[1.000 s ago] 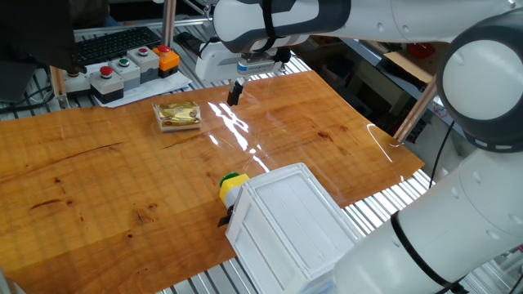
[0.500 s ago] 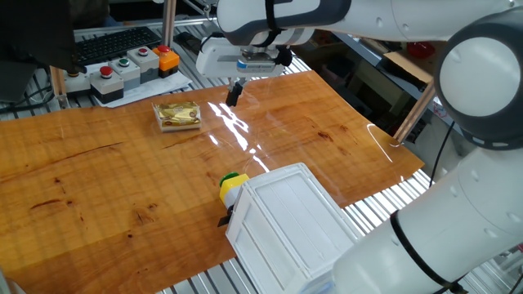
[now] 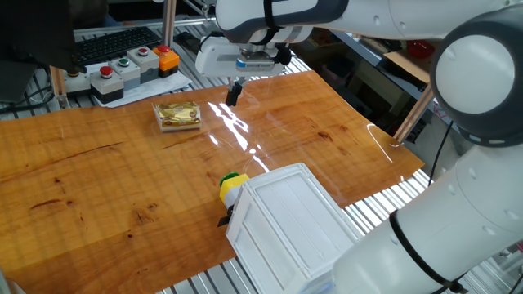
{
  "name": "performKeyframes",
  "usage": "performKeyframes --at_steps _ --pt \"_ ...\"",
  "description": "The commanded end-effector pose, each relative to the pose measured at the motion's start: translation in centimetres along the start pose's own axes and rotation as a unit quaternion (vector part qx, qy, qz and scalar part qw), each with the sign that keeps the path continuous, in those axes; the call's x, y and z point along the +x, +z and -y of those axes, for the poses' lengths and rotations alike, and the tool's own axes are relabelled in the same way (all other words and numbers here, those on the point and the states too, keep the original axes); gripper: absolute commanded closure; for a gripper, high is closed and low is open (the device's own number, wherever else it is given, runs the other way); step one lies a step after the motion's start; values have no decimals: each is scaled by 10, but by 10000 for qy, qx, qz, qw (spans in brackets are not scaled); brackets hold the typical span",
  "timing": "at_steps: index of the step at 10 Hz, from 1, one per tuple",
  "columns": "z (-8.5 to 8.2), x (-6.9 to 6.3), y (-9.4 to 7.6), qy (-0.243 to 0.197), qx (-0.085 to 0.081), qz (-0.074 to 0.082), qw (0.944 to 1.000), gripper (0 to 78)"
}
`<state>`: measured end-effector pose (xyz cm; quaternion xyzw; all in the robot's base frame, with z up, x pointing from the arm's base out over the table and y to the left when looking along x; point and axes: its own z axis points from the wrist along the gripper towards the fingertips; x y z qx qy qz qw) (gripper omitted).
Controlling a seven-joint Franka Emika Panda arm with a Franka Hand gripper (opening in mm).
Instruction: Press the button horizontally
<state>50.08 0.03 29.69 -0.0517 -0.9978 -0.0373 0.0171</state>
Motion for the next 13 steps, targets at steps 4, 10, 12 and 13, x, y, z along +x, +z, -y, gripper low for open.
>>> performKeyframes --at_steps 4,10,12,13 --pt "-3 -15 -5 173 149 -157 9996 776" --pt "-4 -30 -8 169 219 -221 9994 776" --pt "-4 -34 -9 153 204 -188 9995 776" --pt "-4 -34 -9 147 208 -199 9995 776"
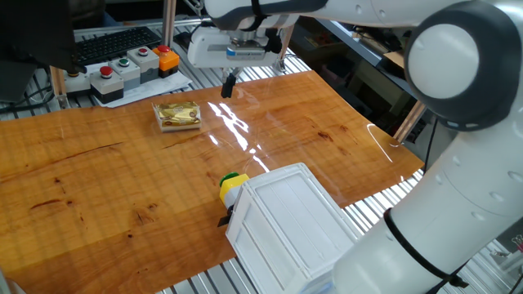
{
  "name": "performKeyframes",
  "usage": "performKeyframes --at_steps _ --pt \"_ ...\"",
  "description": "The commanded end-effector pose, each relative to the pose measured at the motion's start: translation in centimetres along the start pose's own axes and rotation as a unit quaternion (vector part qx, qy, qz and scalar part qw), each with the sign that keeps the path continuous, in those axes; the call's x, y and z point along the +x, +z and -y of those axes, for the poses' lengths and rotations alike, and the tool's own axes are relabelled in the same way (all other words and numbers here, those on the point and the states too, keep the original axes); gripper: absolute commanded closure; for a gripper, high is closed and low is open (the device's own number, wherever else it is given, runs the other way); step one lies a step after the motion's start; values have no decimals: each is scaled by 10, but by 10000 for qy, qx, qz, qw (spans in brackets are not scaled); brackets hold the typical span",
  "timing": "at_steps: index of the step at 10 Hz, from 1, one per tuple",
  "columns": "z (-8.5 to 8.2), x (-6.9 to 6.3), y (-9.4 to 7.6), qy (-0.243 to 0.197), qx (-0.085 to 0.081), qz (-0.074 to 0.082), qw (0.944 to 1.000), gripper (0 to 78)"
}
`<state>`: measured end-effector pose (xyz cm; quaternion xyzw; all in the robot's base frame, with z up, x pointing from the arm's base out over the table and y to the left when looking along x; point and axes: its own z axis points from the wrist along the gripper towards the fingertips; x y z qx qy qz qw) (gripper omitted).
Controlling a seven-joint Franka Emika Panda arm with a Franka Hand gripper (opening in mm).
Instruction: Press the button horizontally
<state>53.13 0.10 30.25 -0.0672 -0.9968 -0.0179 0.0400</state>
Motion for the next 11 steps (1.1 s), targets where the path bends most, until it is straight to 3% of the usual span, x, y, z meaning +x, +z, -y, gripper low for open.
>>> performKeyframes --at_steps 1,9,11 --pt "0 -4 -2 -18 16 15 10000 776" --pt "1 -4 4 108 22 55 9999 776" --pt "1 -4 4 338 5 58 9994 776"
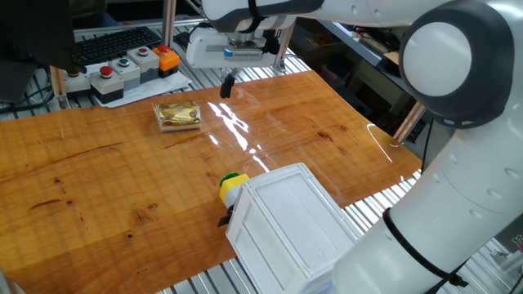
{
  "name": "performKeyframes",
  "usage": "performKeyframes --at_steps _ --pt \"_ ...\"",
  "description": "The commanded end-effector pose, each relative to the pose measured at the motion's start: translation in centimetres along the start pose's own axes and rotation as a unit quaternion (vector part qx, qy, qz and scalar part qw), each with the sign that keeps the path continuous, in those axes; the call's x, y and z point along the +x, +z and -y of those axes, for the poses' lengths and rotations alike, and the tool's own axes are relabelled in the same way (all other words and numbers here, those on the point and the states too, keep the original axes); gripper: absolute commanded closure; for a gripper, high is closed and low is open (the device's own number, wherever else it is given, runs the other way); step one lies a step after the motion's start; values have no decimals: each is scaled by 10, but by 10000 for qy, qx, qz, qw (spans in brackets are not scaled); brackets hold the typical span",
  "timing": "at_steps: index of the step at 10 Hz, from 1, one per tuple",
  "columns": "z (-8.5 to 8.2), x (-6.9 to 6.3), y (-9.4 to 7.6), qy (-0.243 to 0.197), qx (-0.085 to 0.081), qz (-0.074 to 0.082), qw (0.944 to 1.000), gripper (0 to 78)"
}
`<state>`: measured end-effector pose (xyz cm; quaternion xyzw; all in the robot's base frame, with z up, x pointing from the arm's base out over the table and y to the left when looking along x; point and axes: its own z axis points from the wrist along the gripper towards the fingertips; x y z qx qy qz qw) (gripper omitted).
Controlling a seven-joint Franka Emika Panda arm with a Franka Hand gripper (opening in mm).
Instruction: Press the button horizontally
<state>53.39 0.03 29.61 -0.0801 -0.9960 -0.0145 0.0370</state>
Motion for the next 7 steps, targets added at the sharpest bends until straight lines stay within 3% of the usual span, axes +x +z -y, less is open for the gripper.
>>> performKeyframes --at_steps 1,4,7 --pt "0 -1 -2 245 -20 16 9997 776" --pt "0 -1 -2 323 -5 55 9995 776" --pt "0 -1 -2 82 -12 44 10000 776"
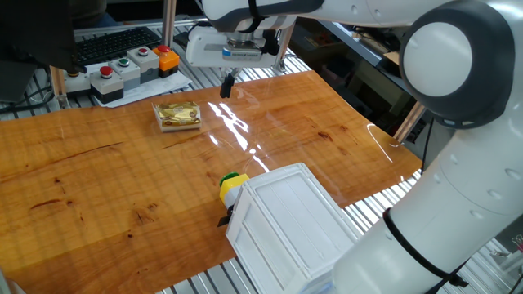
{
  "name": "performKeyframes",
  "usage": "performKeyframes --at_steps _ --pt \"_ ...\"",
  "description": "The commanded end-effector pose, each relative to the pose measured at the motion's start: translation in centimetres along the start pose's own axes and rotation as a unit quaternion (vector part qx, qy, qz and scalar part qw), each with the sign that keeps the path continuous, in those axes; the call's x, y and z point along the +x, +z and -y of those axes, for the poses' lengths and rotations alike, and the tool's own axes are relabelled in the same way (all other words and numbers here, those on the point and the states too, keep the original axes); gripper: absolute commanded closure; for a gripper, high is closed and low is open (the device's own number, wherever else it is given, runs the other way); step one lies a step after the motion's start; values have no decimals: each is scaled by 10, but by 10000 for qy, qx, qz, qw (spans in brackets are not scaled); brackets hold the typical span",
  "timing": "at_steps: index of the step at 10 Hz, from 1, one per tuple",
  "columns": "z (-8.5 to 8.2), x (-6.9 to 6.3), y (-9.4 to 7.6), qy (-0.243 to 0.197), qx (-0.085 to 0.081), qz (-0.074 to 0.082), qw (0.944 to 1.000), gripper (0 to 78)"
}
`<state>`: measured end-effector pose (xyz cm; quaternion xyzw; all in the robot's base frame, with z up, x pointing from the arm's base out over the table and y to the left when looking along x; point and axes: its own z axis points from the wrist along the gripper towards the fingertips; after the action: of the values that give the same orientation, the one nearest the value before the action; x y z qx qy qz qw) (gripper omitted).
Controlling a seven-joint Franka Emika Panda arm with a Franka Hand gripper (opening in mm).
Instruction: Press the button horizontally
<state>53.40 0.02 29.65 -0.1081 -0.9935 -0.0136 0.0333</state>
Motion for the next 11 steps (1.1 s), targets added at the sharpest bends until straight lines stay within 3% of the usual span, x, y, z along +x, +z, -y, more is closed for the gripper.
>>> performKeyframes --at_steps 1,6,11 --pt "0 0 -1 -222 -3 -4 9998 776" --pt "-5 -2 5 -179 40 -146 9997 776" --pt "-12 -13 33 -168 159 -163 9996 776"
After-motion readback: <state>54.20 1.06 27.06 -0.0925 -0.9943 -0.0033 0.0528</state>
